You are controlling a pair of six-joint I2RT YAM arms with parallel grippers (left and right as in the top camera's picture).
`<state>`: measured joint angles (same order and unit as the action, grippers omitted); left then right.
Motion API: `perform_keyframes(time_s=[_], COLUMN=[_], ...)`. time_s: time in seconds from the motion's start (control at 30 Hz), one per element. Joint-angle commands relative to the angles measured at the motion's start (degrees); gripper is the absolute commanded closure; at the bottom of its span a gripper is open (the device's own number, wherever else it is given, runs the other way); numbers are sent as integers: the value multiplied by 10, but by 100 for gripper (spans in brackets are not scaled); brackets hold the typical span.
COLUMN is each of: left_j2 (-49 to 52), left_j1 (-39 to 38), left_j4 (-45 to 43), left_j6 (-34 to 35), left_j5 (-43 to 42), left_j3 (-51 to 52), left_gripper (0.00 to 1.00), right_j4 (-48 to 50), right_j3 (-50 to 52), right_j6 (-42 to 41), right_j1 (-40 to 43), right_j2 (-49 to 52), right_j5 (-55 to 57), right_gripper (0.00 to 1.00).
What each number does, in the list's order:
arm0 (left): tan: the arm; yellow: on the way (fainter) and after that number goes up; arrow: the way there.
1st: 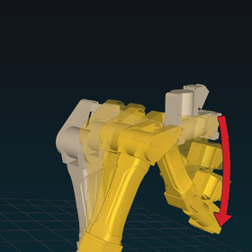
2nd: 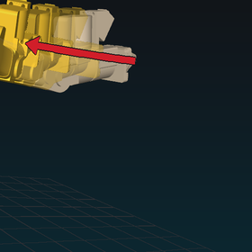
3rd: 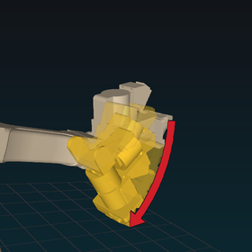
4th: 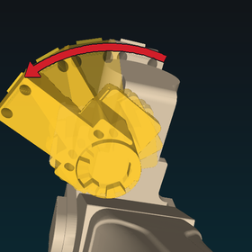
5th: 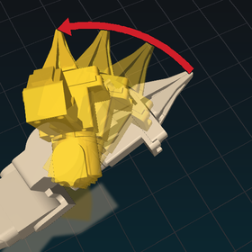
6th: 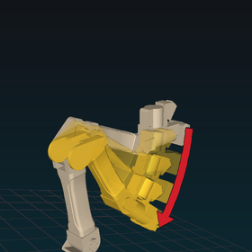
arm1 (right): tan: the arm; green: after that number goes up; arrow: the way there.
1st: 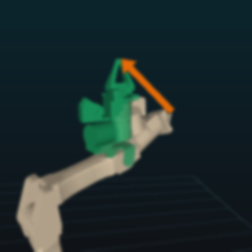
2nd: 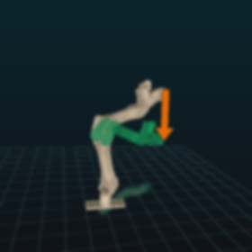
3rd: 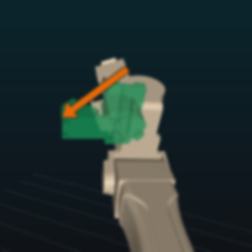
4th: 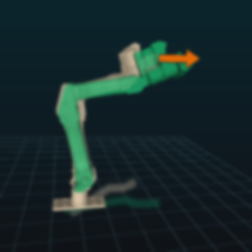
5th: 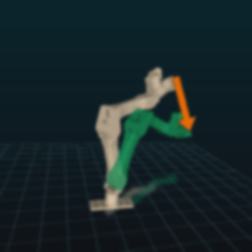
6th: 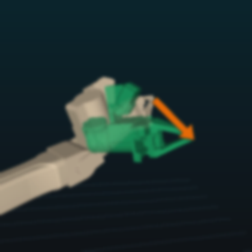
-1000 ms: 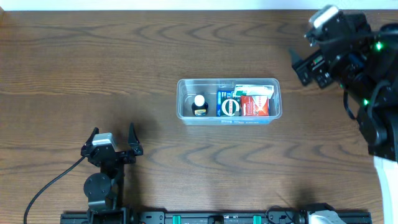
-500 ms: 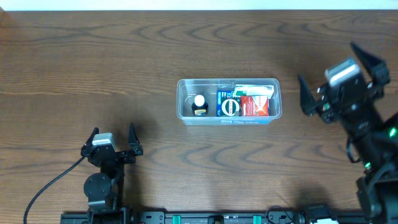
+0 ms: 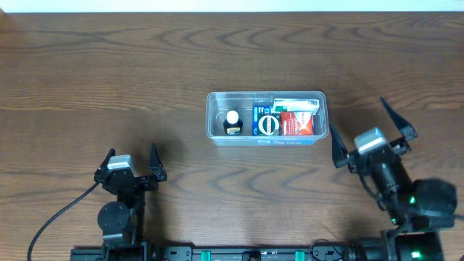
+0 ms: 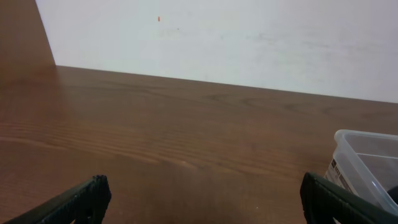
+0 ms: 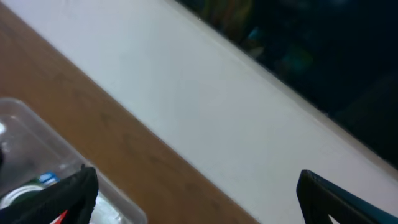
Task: Pack container
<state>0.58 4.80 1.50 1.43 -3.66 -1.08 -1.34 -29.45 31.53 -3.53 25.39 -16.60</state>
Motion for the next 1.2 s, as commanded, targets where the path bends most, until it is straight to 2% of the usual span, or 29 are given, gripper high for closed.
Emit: perform_keyframes(time_s=[0.0, 0.17, 0.33, 0.47, 0.6, 0.8, 0.97, 1.17], left_j2=[-3, -3, -3, -3, -3, -3, -3, -3], left_j1=[3, 3, 3, 3, 3, 3, 3, 3], left_j4=[23, 23, 23, 23, 23, 23, 23, 23], left_j6=[-6, -6, -6, -6, -6, -6, -6, -6], left_j5=[0, 0, 0, 0, 0, 0, 0, 0], left_j3=[9, 9, 9, 9, 9, 9, 9, 9], left_gripper=[2, 2, 2, 2, 2, 2, 2, 2], right_j4=[64, 171, 186, 181, 165, 93, 46, 31], right_j3=[79, 190, 244, 270, 290, 291, 291, 291], right_j6=[3, 3, 2, 2, -35, -39, -112, -133], right_j1=[14, 16, 16, 17, 16, 16, 16, 16], right_j2=[-36, -85, -136, -171, -192, -216, -247, -251], right_j5=[-18, -16, -8, -6, 19, 27, 84, 108], right_gripper=[1, 1, 1, 1, 1, 1, 1, 1])
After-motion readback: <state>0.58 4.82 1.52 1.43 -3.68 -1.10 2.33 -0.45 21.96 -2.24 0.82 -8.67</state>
